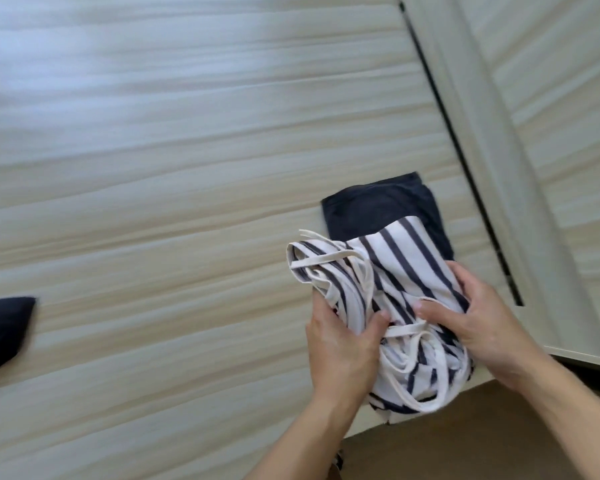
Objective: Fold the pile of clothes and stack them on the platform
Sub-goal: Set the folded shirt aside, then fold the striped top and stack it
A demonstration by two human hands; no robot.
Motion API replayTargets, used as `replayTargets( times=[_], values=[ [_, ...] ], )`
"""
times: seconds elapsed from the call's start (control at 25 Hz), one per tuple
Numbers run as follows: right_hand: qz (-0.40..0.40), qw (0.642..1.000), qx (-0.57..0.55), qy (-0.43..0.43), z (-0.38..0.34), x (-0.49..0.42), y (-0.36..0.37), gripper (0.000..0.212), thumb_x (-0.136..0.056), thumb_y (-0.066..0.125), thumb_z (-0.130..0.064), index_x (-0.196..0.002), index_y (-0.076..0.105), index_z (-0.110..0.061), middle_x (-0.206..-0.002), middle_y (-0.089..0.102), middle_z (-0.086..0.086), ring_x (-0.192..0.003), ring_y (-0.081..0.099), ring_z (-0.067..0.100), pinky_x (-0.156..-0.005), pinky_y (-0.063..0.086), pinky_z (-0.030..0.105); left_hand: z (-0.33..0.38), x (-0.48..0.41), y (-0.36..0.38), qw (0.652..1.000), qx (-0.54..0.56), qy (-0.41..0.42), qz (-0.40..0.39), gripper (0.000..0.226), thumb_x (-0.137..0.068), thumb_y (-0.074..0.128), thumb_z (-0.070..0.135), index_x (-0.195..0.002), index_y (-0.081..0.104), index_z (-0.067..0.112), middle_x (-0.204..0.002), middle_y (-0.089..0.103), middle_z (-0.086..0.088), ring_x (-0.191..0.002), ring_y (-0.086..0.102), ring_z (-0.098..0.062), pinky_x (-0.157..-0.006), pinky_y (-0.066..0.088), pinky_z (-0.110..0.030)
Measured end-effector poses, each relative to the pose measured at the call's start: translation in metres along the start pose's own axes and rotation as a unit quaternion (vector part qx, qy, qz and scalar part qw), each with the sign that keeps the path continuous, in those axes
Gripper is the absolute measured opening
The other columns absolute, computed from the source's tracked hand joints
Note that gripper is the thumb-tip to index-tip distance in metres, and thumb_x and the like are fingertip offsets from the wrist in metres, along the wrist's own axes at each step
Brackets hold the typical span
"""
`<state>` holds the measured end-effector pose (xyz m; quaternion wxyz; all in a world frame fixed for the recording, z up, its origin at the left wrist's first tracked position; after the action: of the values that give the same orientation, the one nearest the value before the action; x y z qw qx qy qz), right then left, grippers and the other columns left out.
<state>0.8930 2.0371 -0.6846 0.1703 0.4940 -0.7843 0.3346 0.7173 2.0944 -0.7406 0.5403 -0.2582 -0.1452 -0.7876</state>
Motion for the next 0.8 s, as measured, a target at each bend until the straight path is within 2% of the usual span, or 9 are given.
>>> replayTargets(
  times=[0.2,0.32,0.4,0.48,0.52,0.6,0.64,0.72,0.8],
  values=[
    [0.035,0.998,0.036,0.027,0.079,-0.057,-0.092,0.057,-0.081,0.081,-0.017,-0.131,0.055,-0.027,-0.117,0.073,0.0,-0.098,0.073,0.013,-0.081,0.058,0.034,-0.031,-0.034,0.121,0.998,-0.057,-0.007,-0.019,0.064,-0.075,0.084,0.034,-0.124,0.044,0.031,-0.126,0.065,0.01,-0.117,0.063,-0.013,-0.104,0.051,-0.041],
    [0.031,0.988,0.143,0.056,0.137,-0.085,-0.093,0.087,-0.085,0.078,-0.023,-0.155,0.026,-0.027,-0.148,0.051,0.001,-0.125,0.056,0.015,-0.102,0.047,0.034,-0.074,-0.062,0.142,0.988,-0.136,-0.065,-0.032,0.068,-0.077,0.085,0.038,-0.124,0.038,0.023,-0.132,0.059,-0.001,-0.124,0.058,-0.024,-0.105,0.049,-0.044],
    [0.075,0.975,0.203,0.049,0.155,-0.09,-0.087,0.094,-0.09,0.071,-0.035,-0.16,0.008,-0.026,-0.162,0.028,0.002,-0.146,0.034,0.02,-0.115,0.034,0.041,-0.082,-0.071,0.127,0.975,-0.217,-0.047,0.031,0.082,-0.08,0.08,0.043,-0.141,0.033,0.015,-0.142,0.047,-0.006,-0.134,0.047,-0.026,-0.114,0.04,-0.044],
    [0.16,0.956,0.247,0.005,0.155,-0.082,-0.08,0.089,-0.095,0.053,-0.055,-0.161,0.0,-0.028,-0.168,0.01,0.002,-0.154,0.014,0.022,-0.123,0.022,0.047,-0.063,-0.072,0.112,0.927,-0.345,0.087,0.12,0.09,-0.086,0.071,0.046,-0.154,0.023,0.012,-0.154,0.033,-0.01,-0.143,0.032,-0.027,-0.121,0.026,-0.041],
    [0.186,0.943,0.277,-0.024,0.152,-0.075,-0.07,0.087,-0.096,0.041,-0.064,-0.161,-0.004,-0.028,-0.17,0.001,0.002,-0.156,0.004,0.022,-0.125,0.013,0.048,-0.052,-0.072,0.113,0.893,-0.393,0.181,0.121,0.087,-0.09,0.065,0.045,-0.157,0.02,0.012,-0.161,0.026,-0.011,-0.149,0.024,-0.027,-0.124,0.02,-0.041],
    [0.18,0.922,0.338,-0.056,0.154,-0.063,-0.042,0.085,-0.095,0.023,-0.073,-0.16,-0.009,-0.028,-0.169,-0.015,0.003,-0.155,-0.013,0.021,-0.123,-0.005,0.048,-0.043,-0.077,0.135,0.817,-0.48,0.32,0.012,0.077,-0.1,0.049,0.043,-0.162,0.013,0.014,-0.17,0.006,-0.01,-0.157,0.002,-0.028,-0.128,0.007,-0.045],
    [0.163,0.911,0.374,-0.058,0.163,-0.061,-0.028,0.085,-0.096,0.019,-0.074,-0.16,-0.011,-0.026,-0.168,-0.019,0.004,-0.155,-0.018,0.022,-0.123,-0.008,0.052,-0.051,-0.085,0.147,0.775,-0.531,0.337,-0.067,0.072,-0.104,0.04,0.045,-0.162,0.008,0.017,-0.171,-0.004,-0.008,-0.157,-0.01,-0.027,-0.128,0.0,-0.048],
    [0.134,0.881,0.45,-0.048,0.186,-0.06,-0.008,0.086,-0.096,0.016,-0.073,-0.16,-0.011,-0.022,-0.167,-0.02,0.008,-0.154,-0.019,0.026,-0.123,-0.002,0.061,-0.071,-0.104,0.16,0.687,-0.632,0.3,-0.196,0.07,-0.104,0.023,0.056,-0.163,0.001,0.024,-0.168,-0.019,-0.004,-0.153,-0.025,-0.026,-0.126,-0.007,-0.051],
    [0.108,0.863,0.493,-0.025,0.201,-0.066,-0.004,0.087,-0.097,0.016,-0.073,-0.16,-0.011,-0.02,-0.168,-0.018,0.01,-0.154,-0.018,0.028,-0.122,0.004,0.064,-0.08,-0.116,0.16,0.633,-0.682,0.27,-0.249,0.074,-0.1,0.013,0.063,-0.162,-0.005,0.027,-0.168,-0.022,-0.004,-0.152,-0.027,-0.026,-0.125,-0.006,-0.053]
  ],
)
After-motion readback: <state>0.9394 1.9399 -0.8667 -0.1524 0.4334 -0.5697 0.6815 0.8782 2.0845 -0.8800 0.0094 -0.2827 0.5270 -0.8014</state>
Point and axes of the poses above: each hand's wrist, its own x-axis away from the middle knuckle, its own y-axis out of the palm, z = x × y, the point moved 6 cm from there along -x, towards the middle knuckle
